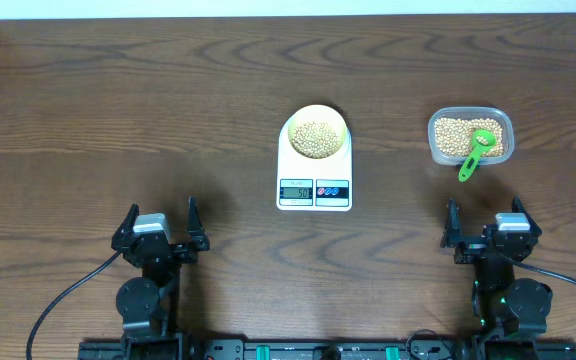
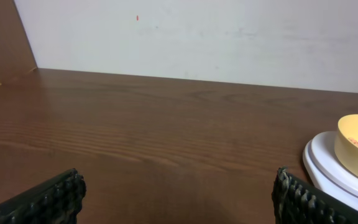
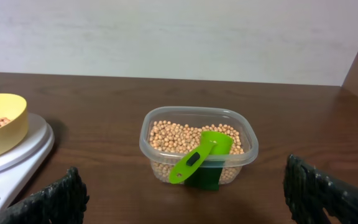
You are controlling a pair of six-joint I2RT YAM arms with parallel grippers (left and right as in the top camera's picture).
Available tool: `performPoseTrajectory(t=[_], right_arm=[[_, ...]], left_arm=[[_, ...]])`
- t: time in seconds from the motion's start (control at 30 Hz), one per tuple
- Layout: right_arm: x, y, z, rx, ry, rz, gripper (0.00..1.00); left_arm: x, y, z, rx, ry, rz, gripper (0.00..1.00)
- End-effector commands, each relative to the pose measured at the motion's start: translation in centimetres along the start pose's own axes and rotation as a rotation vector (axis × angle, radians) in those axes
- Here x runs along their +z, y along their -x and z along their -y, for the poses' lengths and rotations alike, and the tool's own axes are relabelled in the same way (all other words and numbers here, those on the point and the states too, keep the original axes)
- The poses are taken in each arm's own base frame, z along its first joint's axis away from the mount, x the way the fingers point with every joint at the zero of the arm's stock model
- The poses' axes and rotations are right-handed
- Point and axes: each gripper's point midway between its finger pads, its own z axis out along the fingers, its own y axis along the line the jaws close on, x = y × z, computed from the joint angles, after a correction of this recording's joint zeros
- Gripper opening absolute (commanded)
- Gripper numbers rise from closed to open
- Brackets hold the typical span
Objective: Scoop item into bowl and weigh 50g on scale
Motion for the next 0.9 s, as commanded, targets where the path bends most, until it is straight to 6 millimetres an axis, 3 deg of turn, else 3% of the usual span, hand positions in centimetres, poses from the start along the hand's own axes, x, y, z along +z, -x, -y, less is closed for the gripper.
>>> performPoseTrajectory(t=[0.0, 0.87], right_arm=[[0.00, -0.10, -0.20, -0.011, 0.008, 0.001, 0.99], [0.00, -0.06, -0.06, 0.017, 0.000, 0.002, 0.99]], left_arm=[[0.03, -1.45, -0.03, 0.016, -0.002, -0.047, 0.98], [0.03, -1.45, -0.03, 0.016, -0.002, -0.047, 0.98]])
